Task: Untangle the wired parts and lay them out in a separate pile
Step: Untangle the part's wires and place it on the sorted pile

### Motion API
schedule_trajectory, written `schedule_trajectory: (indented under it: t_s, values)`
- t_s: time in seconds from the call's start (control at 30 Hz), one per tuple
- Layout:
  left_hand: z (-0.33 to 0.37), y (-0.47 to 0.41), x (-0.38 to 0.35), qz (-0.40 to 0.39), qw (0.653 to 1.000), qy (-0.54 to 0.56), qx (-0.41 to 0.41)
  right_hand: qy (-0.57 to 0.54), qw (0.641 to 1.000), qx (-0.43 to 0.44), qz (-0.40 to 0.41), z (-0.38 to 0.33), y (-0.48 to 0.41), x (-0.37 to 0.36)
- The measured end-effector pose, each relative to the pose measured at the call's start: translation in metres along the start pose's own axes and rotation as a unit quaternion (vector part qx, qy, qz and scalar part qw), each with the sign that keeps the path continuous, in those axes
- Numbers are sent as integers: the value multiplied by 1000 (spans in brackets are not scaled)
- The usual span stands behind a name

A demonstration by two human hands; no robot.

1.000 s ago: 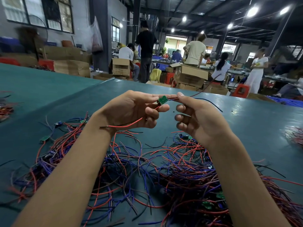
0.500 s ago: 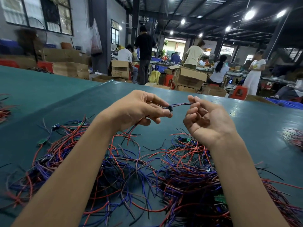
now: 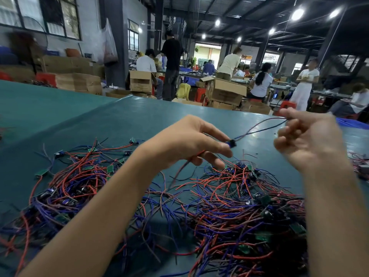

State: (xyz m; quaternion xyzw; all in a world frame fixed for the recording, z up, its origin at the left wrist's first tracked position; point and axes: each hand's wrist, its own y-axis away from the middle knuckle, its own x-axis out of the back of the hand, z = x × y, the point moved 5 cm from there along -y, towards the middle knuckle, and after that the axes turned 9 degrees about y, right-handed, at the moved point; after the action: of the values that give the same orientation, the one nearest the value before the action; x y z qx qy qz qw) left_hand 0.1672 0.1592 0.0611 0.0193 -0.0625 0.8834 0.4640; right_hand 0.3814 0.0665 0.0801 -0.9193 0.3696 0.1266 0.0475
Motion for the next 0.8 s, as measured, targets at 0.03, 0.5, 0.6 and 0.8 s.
schedule_trajectory:
  t_s: [0.03,0.5,0.6,0.8]
  values:
    - [-1,-2,-11,-15,1000,7,2,97,995,27,26,-12,2,11]
    - [-43,-10,-103,-38,879,-449,-157,463,860,-146,154,-9,22,118]
    - [-43,-4,-95,-32,892,-427,-149,479,853,16,206,-36,30,94]
    - [-58,37,4,159,856,-478,-112,523,802,272,95,-12,83,-37]
